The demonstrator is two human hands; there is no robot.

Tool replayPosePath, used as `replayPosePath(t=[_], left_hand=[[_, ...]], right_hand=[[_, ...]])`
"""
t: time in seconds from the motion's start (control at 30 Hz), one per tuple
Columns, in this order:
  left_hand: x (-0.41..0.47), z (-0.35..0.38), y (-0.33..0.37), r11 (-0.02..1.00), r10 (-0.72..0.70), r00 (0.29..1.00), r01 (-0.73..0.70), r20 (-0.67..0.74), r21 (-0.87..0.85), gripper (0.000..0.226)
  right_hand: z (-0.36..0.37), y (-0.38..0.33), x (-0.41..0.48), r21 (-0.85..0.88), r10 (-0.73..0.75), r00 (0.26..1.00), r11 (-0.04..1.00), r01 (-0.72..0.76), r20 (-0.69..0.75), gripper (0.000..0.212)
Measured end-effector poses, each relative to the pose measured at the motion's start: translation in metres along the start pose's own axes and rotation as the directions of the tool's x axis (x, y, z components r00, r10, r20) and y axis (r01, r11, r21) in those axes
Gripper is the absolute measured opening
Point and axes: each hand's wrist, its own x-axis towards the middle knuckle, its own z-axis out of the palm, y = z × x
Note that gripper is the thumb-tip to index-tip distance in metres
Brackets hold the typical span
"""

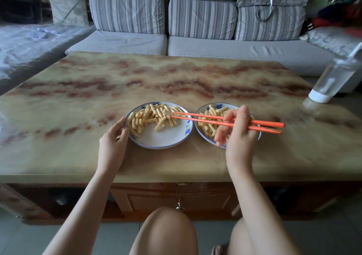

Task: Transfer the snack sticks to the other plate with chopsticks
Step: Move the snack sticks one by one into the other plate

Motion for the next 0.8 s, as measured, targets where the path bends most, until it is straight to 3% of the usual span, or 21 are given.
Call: replayPosePath(t=[0.33, 0.57, 0.8], left_hand=[[-0.001, 0.0, 0.0, 1.0, 0.002, 1.0, -0.002, 0.0, 0.005, 0.039], [-0.001, 0.0, 0.0, 1.0, 0.014, 1.0, -0.014, 0.0, 0.015, 0.038], [-0.001, -0.001, 0.002, 1.0, 0.015, 1.0, -0.015, 0.006, 0.015, 0.039]], right_hand=[[-0.047, -0.009, 0.025, -0.073, -0.108, 0.957, 0.993, 0.092, -0.268, 0.039], [-0.057, -0.005, 0.027, -0.154, -0.113, 0.964, 0.985, 0.077, -0.243, 0.041], [-0.052, -0.015, 0.023, -0.017, -0.078, 0.969, 0.997, 0.076, -0.235, 0.037]])
